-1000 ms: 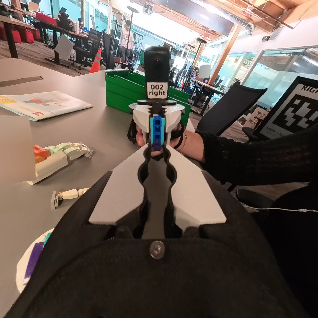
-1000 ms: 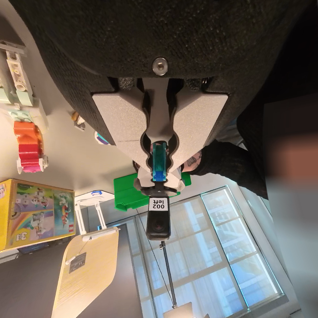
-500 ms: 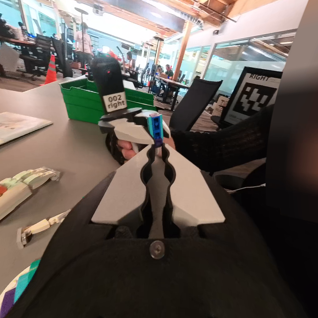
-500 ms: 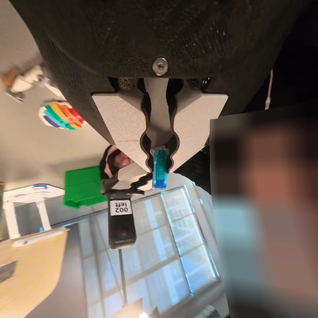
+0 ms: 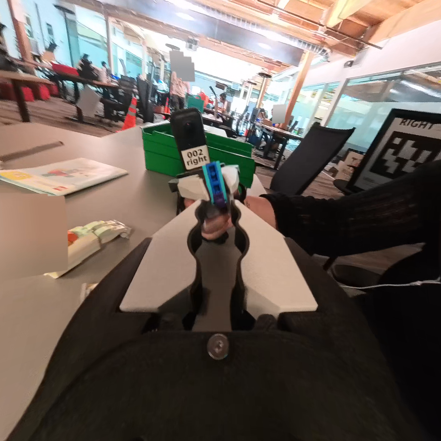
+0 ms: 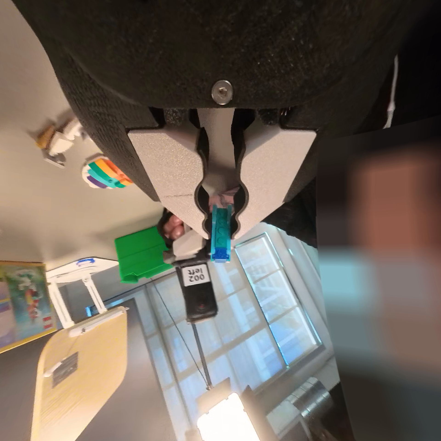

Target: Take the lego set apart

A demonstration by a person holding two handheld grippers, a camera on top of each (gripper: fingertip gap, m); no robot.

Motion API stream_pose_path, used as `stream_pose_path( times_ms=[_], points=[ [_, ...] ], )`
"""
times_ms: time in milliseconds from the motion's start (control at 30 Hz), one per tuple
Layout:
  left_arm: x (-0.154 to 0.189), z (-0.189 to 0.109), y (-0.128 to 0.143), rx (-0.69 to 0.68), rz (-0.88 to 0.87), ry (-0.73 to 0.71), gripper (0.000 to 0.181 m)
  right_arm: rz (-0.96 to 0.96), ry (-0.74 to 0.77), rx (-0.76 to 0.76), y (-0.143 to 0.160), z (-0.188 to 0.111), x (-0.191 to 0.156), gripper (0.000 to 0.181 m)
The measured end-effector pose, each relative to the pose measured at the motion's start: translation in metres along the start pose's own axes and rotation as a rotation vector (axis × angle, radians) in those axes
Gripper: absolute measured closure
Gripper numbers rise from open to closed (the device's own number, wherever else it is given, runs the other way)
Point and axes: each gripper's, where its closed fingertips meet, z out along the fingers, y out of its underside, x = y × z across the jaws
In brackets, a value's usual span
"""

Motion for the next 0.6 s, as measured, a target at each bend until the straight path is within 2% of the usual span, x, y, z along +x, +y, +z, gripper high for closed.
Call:
stream_pose_path(
  times_ms=[33,133,300,400,500,600],
  points=[
    [-0.002,-0.002,-0.002,0.011,0.016,-0.018,0.155,-0.024,0.027,-0.020,0.003,0.001,0.003,0.168],
    [-0.006,-0.005,-0.005,0.006,0.053,-0.063,0.144,-0.155,0.150,-0.147,0.019,0.003,0.016,0.168],
    [-0.025,-0.005,0.004,-0.064,0.094,-0.208,0.141,-0.469,0.383,-0.329,0.034,0.002,0.040,0.168],
    [-0.037,-0.006,0.009,-0.074,0.067,-0.279,0.140,-0.665,0.505,-0.383,0.031,0.000,0.050,0.168],
    [-0.037,-0.004,0.014,-0.085,0.040,-0.265,0.141,-0.850,0.601,-0.420,0.026,-0.003,0.056,0.168],
    [-0.040,-0.004,0.016,-0.075,0.025,-0.274,0.144,-1.145,0.749,-0.472,0.011,-0.011,0.061,0.168]
  ],
)
